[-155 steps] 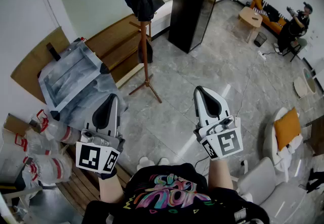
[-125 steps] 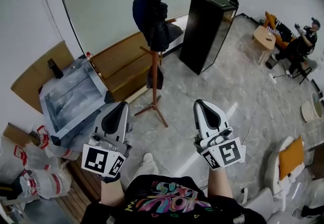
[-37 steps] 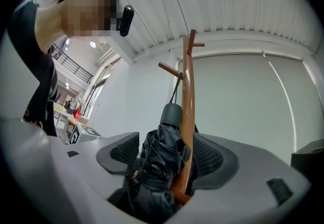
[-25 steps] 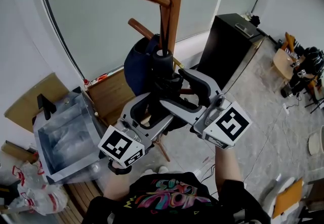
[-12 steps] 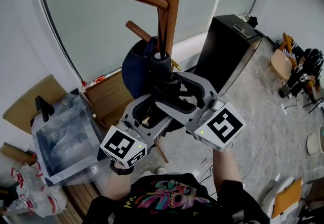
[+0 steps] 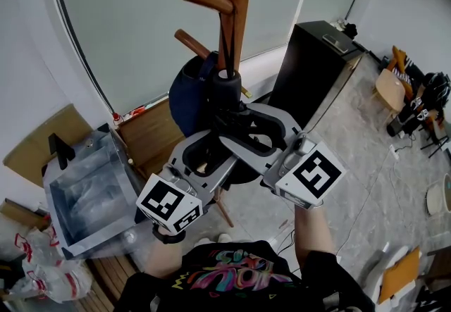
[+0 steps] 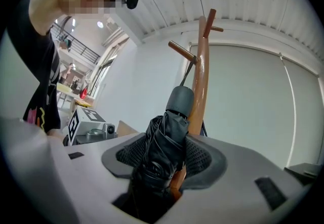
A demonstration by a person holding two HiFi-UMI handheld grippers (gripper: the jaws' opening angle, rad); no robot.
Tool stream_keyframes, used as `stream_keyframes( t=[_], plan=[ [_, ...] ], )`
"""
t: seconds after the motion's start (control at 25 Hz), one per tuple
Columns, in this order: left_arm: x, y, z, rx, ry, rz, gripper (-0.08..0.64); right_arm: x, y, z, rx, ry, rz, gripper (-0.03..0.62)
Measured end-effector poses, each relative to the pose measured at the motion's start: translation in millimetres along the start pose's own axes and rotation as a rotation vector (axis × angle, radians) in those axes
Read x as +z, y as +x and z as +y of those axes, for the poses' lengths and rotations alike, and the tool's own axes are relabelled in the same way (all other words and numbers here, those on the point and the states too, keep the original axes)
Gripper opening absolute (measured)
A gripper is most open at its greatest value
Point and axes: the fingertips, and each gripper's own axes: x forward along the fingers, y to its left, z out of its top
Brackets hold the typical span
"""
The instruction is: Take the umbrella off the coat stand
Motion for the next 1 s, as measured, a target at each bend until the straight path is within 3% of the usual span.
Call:
stream_keyframes(
  t=[1.0],
  plan=[
    [58.1, -21.2, -9.3, -0.02, 0.069, -0.038, 0.233, 59.5, -3.3, 12.0, -0.026, -0.005, -0.165, 0.23]
  ],
)
